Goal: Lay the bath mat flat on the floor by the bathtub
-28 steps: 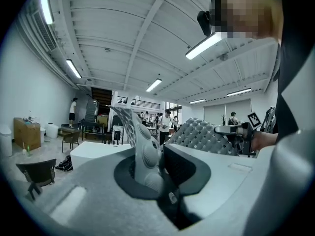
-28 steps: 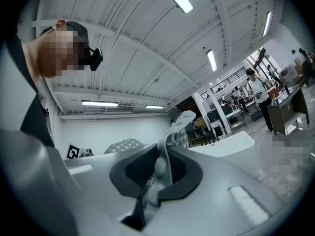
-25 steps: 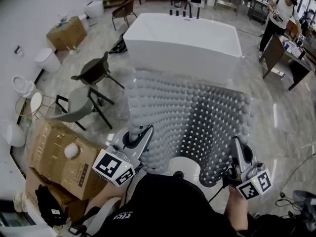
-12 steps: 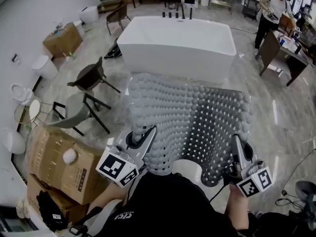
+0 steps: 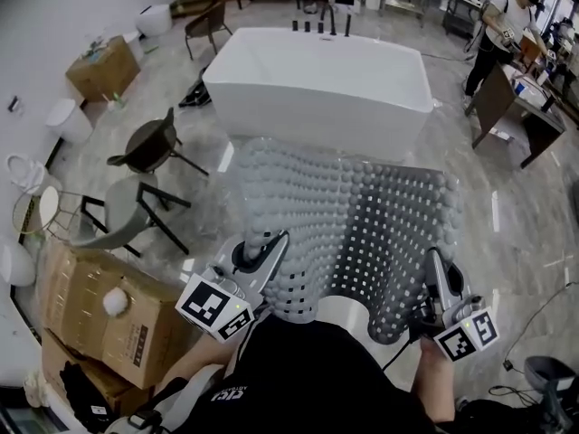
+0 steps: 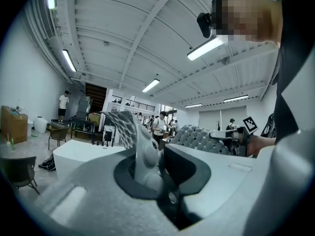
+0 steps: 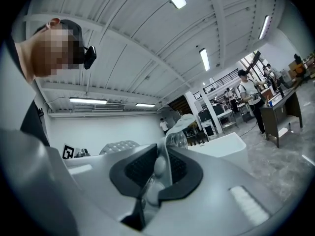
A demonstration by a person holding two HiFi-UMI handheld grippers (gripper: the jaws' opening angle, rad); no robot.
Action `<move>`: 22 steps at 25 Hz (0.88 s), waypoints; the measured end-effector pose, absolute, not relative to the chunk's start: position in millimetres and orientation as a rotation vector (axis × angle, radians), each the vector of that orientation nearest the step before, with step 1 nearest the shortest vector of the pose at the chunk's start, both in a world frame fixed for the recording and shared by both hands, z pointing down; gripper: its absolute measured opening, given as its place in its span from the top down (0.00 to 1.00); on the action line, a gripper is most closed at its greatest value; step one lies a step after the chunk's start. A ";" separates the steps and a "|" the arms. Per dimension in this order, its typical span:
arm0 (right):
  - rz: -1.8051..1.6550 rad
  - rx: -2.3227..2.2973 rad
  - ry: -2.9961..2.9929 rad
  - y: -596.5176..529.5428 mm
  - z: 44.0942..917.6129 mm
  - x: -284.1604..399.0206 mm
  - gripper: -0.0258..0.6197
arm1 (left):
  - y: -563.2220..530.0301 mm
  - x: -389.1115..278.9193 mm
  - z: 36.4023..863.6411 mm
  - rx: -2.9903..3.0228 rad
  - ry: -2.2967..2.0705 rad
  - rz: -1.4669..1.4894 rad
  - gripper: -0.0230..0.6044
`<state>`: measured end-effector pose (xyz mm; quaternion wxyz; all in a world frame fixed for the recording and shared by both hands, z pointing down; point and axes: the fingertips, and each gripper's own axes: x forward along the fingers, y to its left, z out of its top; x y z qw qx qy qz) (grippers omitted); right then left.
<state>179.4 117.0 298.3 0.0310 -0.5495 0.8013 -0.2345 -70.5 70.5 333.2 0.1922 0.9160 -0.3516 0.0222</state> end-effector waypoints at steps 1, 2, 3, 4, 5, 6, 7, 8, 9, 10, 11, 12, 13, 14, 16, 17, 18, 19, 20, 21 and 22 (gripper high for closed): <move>-0.728 -1.694 2.470 104.5 302.1 178.6 0.93 | 58.7 -71.0 336.5 2.572 -0.985 0.061 0.88; -0.733 -1.693 2.471 91.3 305.2 177.4 0.93 | 45.8 -71.5 339.3 2.576 -0.984 0.065 0.88; -0.737 -1.691 2.472 77.4 307.4 176.3 0.93 | 31.9 -71.8 341.6 2.580 -0.983 0.071 0.88; -0.738 -1.690 2.472 62.8 308.9 175.3 0.93 | 17.3 -72.3 343.7 2.582 -0.983 0.075 0.88; -0.738 -1.689 2.472 47.5 310.3 174.1 0.93 | 2.7 -73.5 345.7 2.583 -0.985 0.075 0.88; -0.737 -1.690 2.472 31.8 312.3 172.5 0.93 | -11.7 -75.6 347.9 2.582 -0.987 0.070 0.88; -0.734 -1.690 2.472 16.1 315.2 169.9 0.93 | -25.4 -78.3 350.6 2.584 -0.989 0.062 0.88; -0.729 -1.690 2.473 1.6 318.9 166.8 0.93 | -38.1 -81.0 354.0 2.588 -0.988 0.057 0.88; -0.723 -1.691 2.474 -11.3 322.7 163.7 0.93 | -49.6 -83.1 358.0 2.595 -0.984 0.055 0.89; -0.717 -1.693 2.475 -23.3 325.6 161.6 0.93 | -60.8 -84.3 361.8 2.604 -0.979 0.055 0.89; -0.711 -1.696 2.475 -35.4 327.2 160.7 0.93 | -72.8 -84.7 364.6 2.610 -0.975 0.055 0.88; -0.706 -1.698 2.476 -48.2 327.6 160.8 0.93 | -85.9 -85.0 366.1 2.613 -0.974 0.052 0.88; -0.704 -1.698 2.477 -61.4 327.6 161.0 0.93 | -99.6 -85.6 367.1 2.613 -0.976 0.049 0.89; -0.707 -1.698 2.477 -73.7 328.3 161.1 0.93 | -112.8 -86.7 368.1 2.610 -0.980 0.049 0.89; -0.724 -1.699 2.477 -93.7 332.2 161.2 0.93 | -134.4 -88.6 371.7 2.597 -0.988 0.049 0.89; -0.734 -1.697 2.478 -102.0 335.1 161.7 0.93 | -142.5 -88.7 374.0 2.591 -0.990 0.050 0.88; -0.744 -1.694 2.480 -110.1 338.0 162.8 0.93 | -149.5 -87.9 376.5 2.585 -0.991 0.051 0.88; -0.752 -1.688 2.482 -118.6 340.9 164.7 0.93 | -156.4 -86.3 379.3 2.580 -0.993 0.053 0.88; -0.760 -1.680 2.482 -127.5 344.1 167.3 0.93 | -163.5 -84.1 382.5 2.573 -0.997 0.057 0.88; -0.769 -1.670 2.481 -136.5 348.1 170.4 0.93 | -170.8 -81.4 386.1 2.564 -1.002 0.062 0.88; -0.781 -1.660 2.481 -145.4 353.3 173.4 0.93 | -178.2 -78.7 390.2 2.554 -1.009 0.068 0.88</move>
